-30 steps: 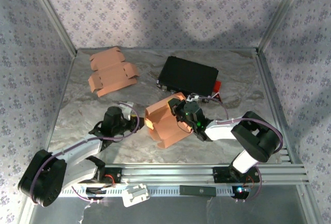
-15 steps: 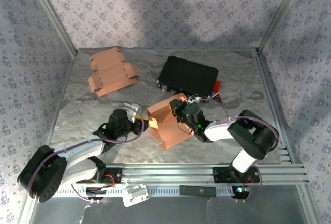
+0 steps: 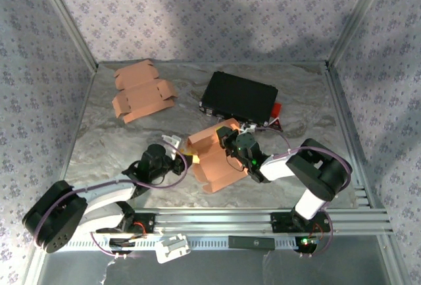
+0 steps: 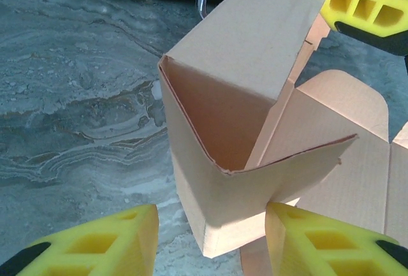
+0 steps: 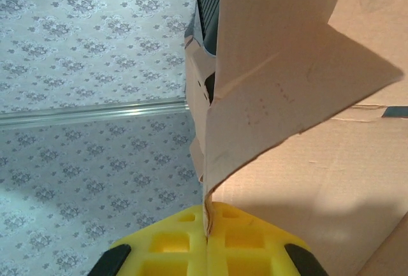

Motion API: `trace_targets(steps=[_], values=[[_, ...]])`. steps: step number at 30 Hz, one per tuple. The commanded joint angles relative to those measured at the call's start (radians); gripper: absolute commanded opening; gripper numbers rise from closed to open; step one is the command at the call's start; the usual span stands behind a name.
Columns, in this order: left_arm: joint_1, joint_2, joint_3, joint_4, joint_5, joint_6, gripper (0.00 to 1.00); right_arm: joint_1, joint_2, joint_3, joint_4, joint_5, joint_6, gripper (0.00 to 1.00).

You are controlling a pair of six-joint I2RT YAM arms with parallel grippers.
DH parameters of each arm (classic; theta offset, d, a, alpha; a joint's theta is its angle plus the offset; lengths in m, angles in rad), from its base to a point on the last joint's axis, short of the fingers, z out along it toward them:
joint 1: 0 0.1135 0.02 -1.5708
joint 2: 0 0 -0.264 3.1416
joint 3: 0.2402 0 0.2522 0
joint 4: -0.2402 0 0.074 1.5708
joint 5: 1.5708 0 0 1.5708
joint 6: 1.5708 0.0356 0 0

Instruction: Fold the paper box

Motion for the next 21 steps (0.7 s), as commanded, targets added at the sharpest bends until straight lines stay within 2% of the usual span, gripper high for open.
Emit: trace_targets(steps=[1, 4, 8, 21], values=[[-0.023, 0.022, -0.003, 0.088, -0.023, 0.041, 0.48, 0.002, 0.017, -0.009, 0.035, 0.027, -0.007, 0.0], [-0.061, 0.042, -0.033, 0.185, -0.046, 0.081, 0.52, 0.005, 0.018, -0.01, 0.04, 0.029, -0.004, 0.0], [-0.063, 0.068, -0.015, 0.174, -0.055, 0.076, 0.54, 0.008, 0.021, -0.016, 0.056, 0.04, -0.002, 0.0], [-0.114, 0.165, 0.029, 0.24, -0.123, 0.061, 0.36, 0.034, 0.055, -0.034, 0.11, 0.086, 0.013, 0.0]])
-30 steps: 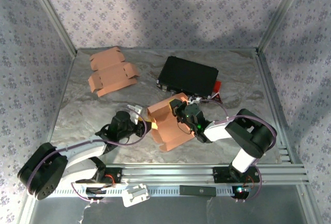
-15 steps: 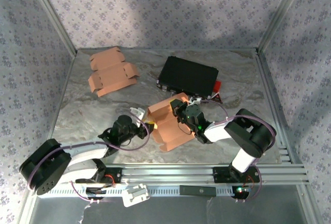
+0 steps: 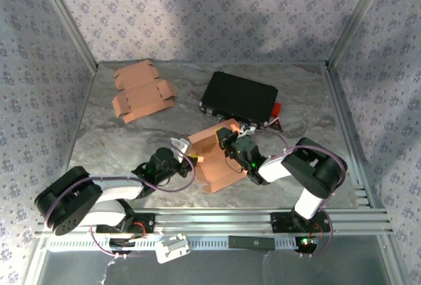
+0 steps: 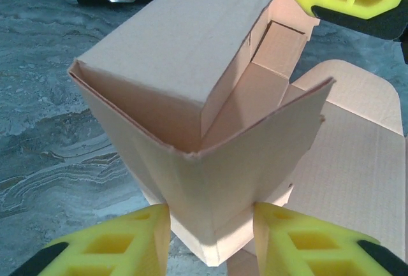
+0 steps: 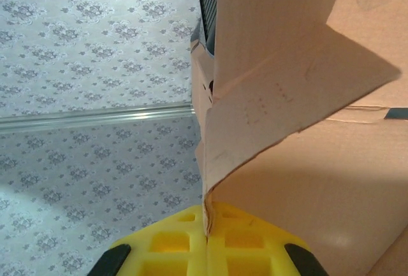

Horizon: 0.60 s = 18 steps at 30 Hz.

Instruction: Fold the paper box

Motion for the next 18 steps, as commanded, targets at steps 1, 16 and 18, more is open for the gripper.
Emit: trace_targets(steps=[1, 16, 18], values=[[-0.016, 0.014, 0.031, 0.069, -0.032, 0.008, 0.35, 0.011, 0.016, -0.017, 0.028, 0.041, 0.004, 0.0], [-0.037, 0.105, 0.072, 0.085, -0.212, -0.044, 0.35, 0.067, 0.058, -0.011, 0.057, 0.093, 0.012, 0.0], [-0.04, 0.113, 0.074, 0.087, -0.228, -0.047, 0.34, 0.073, 0.064, -0.011, 0.064, 0.103, 0.007, 0.0]])
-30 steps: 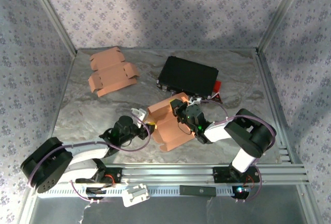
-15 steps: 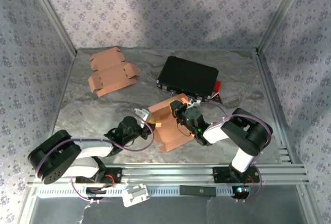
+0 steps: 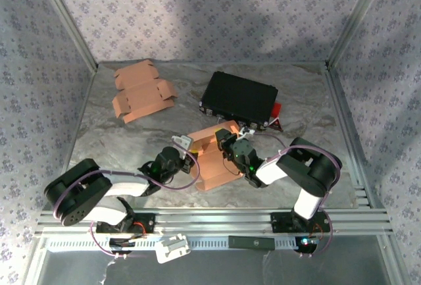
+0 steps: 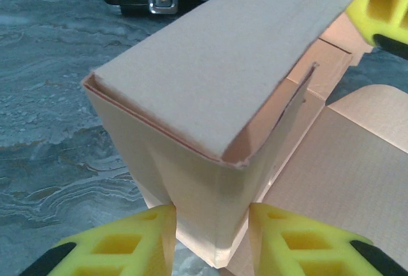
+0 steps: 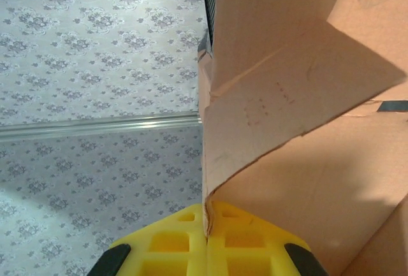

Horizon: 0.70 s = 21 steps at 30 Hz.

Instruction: Fold the paper box

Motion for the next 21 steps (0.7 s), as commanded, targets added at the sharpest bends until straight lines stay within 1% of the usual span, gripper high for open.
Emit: trace_targets(steps=[1, 8, 19, 21], values=[[-0.009, 0.017, 0.029, 0.049, -0.063, -0.017, 0.33, 0.024, 0.033, -0.008, 0.008, 0.008, -0.003, 0.0], [-0.015, 0.047, 0.033, 0.063, -0.101, -0.029, 0.33, 0.041, 0.082, -0.015, 0.075, 0.032, 0.008, 0.0], [-0.022, 0.115, 0.054, 0.106, -0.148, -0.039, 0.32, 0.048, 0.085, -0.008, 0.066, 0.035, 0.025, 0.0], [-0.025, 0.132, 0.065, 0.11, -0.156, -0.04, 0.3, 0.049, 0.085, -0.008, 0.065, 0.035, 0.029, 0.0]])
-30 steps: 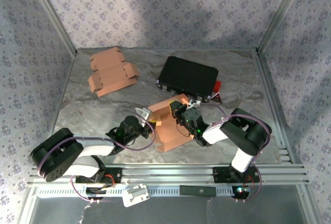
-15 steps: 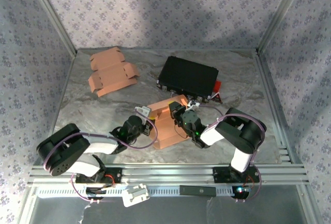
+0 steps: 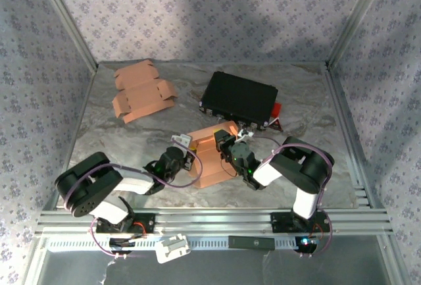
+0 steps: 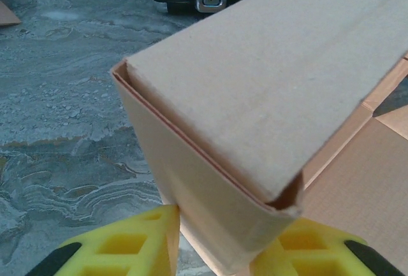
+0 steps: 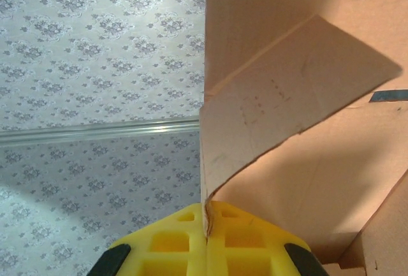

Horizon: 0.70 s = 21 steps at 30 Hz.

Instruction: Fold the paper box

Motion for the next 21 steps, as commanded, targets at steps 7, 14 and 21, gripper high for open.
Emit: trace_targets(steps=[7, 14, 21], values=[[-0.021, 0.057, 0.044, 0.095, -0.053, -0.024, 0.18, 0.018, 0.022, -0.007, -0.04, -0.022, 0.015, 0.0], [-0.037, 0.09, 0.068, 0.101, -0.073, -0.026, 0.13, 0.018, 0.028, -0.003, -0.046, -0.024, 0.024, 0.0], [-0.053, 0.097, 0.108, 0.028, -0.141, -0.057, 0.0, 0.022, 0.036, 0.007, -0.061, -0.026, 0.034, 0.0]])
